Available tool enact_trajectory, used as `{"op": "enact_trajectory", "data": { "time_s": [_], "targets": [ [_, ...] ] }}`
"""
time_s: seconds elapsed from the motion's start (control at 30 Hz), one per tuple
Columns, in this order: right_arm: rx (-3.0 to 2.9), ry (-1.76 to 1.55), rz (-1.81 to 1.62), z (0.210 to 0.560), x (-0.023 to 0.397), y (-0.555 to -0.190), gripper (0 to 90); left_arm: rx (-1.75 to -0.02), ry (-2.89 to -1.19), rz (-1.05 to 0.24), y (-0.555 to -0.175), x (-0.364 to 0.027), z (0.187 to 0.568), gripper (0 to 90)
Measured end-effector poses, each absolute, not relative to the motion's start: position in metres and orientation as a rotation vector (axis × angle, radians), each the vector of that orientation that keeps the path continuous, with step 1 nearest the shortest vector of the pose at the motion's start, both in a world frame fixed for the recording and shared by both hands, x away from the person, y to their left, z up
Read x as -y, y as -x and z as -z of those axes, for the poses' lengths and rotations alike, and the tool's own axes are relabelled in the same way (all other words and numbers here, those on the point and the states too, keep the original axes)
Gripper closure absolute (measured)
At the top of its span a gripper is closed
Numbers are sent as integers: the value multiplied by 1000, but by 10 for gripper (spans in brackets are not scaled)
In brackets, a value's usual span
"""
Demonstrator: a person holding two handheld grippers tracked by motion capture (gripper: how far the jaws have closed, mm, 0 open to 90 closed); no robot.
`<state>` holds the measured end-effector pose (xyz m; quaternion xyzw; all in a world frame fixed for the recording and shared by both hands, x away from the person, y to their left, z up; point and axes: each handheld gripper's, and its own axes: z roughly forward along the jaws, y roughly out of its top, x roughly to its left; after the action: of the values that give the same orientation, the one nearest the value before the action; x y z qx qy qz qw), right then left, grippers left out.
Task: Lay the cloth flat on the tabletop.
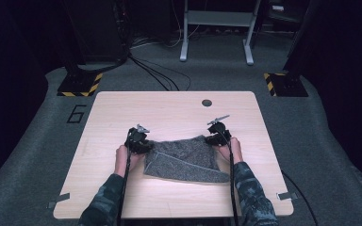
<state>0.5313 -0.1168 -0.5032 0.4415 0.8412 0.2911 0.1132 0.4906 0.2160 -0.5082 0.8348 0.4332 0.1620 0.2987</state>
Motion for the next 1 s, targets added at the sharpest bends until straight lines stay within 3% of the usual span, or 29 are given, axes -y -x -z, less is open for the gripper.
{"op": "enact_trajectory", "data": {
  "time_s": [0.17,0.5,0.77,1.0],
  "targets": [
    [-2448,-1292,-809,502,111,-526,879,-1134,-2217,-445,-488,-213,509,858],
    [-2378,-1264,-943,480,126,-501,879,-1110,-2170,-330,-474,-223,505,868],
    [-2361,-1238,-971,462,133,-470,879,-1092,-2116,-314,-458,-229,496,869],
    [-2359,-1249,-925,465,132,-495,884,-1108,-2126,-373,-493,-226,490,875]
  ]
}}
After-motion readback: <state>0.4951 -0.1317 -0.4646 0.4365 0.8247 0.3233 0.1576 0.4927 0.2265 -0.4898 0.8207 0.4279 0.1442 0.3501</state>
